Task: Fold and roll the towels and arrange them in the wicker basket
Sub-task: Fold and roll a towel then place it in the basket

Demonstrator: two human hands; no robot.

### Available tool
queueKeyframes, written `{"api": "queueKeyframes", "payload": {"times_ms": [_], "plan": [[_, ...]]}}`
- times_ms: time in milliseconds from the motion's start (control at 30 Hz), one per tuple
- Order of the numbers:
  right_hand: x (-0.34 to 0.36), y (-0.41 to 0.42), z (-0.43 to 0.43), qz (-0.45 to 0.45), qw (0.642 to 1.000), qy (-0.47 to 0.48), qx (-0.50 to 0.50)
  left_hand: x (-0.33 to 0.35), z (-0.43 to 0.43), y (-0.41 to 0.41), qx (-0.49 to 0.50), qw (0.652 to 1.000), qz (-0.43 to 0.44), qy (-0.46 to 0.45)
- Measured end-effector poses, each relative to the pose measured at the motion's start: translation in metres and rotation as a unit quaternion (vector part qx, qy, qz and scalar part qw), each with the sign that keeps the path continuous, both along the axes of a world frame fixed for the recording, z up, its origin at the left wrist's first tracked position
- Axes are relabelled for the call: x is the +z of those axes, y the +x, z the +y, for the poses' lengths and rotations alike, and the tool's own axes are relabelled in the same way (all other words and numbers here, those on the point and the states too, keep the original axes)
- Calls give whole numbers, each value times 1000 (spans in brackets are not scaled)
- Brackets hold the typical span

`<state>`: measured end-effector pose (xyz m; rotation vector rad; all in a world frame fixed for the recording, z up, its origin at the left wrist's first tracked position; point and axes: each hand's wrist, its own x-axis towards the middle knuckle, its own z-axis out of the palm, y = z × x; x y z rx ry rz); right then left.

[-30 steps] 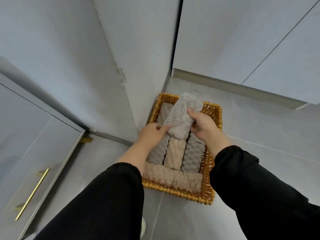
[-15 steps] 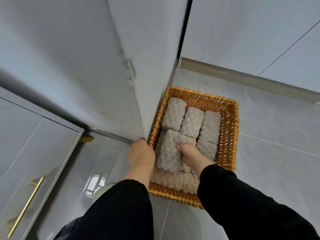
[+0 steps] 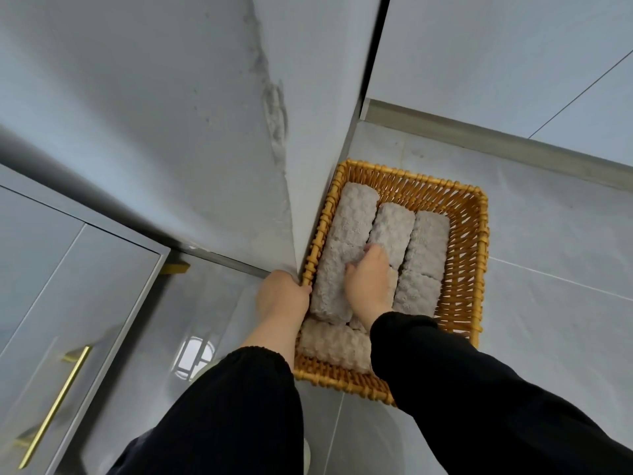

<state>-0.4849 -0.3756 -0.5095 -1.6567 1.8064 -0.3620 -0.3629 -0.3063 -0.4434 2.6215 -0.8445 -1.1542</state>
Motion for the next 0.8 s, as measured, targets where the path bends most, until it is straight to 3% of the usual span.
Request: {"api": "queueKeyframes", "payload": {"times_ms": [100, 200, 267, 500, 667, 800], "plan": [[-3, -2, 8, 97, 959, -194, 181, 1, -2, 1, -16, 1000, -5, 9], [-12, -10, 16, 212, 896, -165, 353, 2, -3, 1, -37, 999, -20, 14], [-20, -14, 20, 265, 871, -113, 398, 4, -3, 2, -45, 999, -23, 11], [-12, -4, 18, 273, 869, -64, 407, 10, 8, 2, -136, 989, -54, -34], [10, -13, 29, 227, 905, -74, 352, 20, 12, 3, -127, 991, -13, -44], [28, -17, 37, 212, 926, -77, 302, 41, 19, -6, -178, 983, -12, -34]]}}
